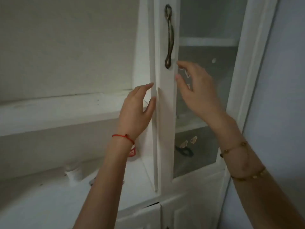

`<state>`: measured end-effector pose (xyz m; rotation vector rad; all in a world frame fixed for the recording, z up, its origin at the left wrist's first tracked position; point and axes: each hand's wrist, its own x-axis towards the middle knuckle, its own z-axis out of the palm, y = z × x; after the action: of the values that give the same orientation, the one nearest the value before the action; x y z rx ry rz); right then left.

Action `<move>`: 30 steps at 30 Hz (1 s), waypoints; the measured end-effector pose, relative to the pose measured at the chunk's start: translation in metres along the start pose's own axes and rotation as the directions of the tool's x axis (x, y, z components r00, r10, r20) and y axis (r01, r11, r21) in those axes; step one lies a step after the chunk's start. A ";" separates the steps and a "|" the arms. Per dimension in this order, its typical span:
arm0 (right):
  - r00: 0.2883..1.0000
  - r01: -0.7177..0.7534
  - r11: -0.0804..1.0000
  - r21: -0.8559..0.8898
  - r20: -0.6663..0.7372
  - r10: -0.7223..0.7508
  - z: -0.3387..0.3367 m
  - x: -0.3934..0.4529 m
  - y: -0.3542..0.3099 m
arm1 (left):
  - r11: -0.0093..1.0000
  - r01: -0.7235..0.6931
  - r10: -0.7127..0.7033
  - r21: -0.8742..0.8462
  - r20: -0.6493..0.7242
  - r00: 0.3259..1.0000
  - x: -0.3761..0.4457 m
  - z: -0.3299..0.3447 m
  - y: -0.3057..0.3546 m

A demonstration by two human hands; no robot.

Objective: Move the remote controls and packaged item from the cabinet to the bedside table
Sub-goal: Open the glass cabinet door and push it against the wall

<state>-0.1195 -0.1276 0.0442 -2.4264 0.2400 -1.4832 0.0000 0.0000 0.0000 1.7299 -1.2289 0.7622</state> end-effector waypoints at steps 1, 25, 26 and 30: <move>1.000 0.009 1.000 0.000 -0.016 -0.009 0.000 0.006 0.001 | 1.000 0.000 -0.001 -0.012 -0.016 1.000 0.005 0.001 0.000; 0.987 -0.080 0.897 0.435 -0.091 0.132 0.028 0.056 0.002 | 0.980 0.108 -0.118 -0.169 -0.049 0.992 0.021 0.041 0.001; 0.987 -0.083 0.900 0.428 -0.086 0.132 0.028 0.056 0.002 | 0.979 0.111 -0.121 -0.169 -0.049 0.991 0.021 0.041 0.002; 0.987 -0.087 0.906 0.415 -0.090 0.136 0.030 0.056 0.002 | 0.974 0.113 -0.124 -0.196 -0.042 0.991 0.020 0.042 0.003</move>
<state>-0.0675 -0.1408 0.0782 -1.9642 0.0778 -1.4565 0.0037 -0.0463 -0.0008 1.5979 -1.1144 0.5947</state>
